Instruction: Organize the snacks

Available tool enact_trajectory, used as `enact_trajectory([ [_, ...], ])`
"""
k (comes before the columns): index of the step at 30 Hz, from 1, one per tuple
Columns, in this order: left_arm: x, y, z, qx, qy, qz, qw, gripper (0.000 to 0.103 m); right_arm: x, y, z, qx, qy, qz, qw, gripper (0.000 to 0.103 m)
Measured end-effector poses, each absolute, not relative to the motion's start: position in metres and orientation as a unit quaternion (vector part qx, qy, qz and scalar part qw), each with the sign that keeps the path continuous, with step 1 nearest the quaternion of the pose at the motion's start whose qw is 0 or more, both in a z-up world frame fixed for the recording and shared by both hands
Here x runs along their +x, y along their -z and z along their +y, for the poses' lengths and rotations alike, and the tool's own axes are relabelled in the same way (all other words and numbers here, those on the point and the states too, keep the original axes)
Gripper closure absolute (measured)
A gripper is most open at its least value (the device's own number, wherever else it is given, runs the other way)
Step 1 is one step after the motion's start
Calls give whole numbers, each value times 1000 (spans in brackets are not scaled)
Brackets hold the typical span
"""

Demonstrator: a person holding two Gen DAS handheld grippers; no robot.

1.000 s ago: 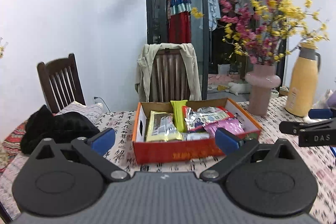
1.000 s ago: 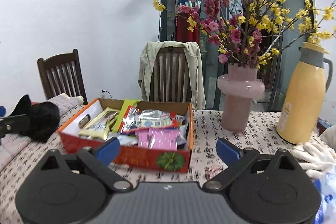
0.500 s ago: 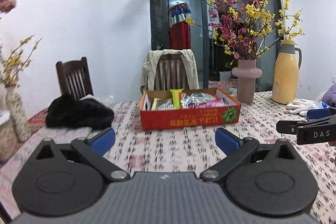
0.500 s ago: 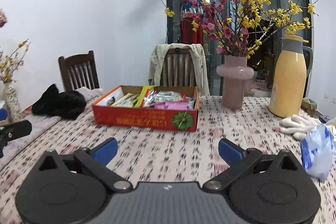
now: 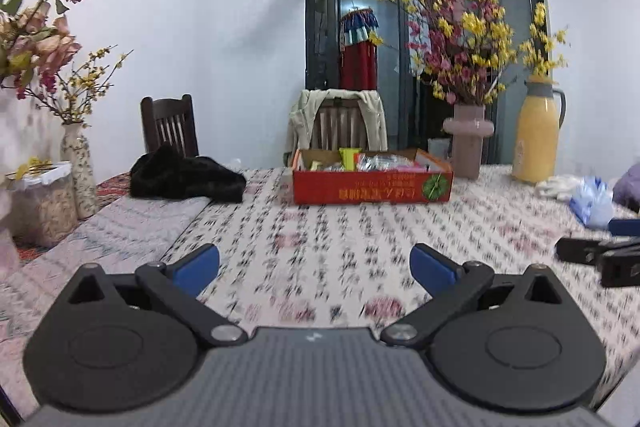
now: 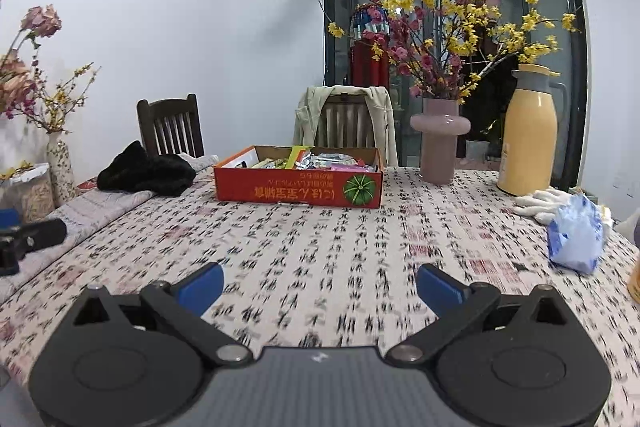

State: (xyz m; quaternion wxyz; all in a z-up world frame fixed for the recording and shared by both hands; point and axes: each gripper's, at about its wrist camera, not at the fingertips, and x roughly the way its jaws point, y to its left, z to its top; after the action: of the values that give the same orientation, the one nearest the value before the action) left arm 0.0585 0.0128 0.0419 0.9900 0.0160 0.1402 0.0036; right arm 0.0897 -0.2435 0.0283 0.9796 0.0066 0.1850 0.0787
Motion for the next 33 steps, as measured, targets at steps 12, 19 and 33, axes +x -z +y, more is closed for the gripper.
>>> enact_trajectory([
  [12, -9, -15, 11, 46, -10, 170, 984, 0, 4, -2, -234, 15, -59, 202, 977, 0],
  [19, -32, -12, 7, 41, -18, 173, 984, 0, -20, 12, -229, 18, -54, 224, 973, 0],
  [33, -34, -15, 4, 38, -8, 164, 986, 0, -23, 7, -222, 4, -71, 207, 976, 0],
])
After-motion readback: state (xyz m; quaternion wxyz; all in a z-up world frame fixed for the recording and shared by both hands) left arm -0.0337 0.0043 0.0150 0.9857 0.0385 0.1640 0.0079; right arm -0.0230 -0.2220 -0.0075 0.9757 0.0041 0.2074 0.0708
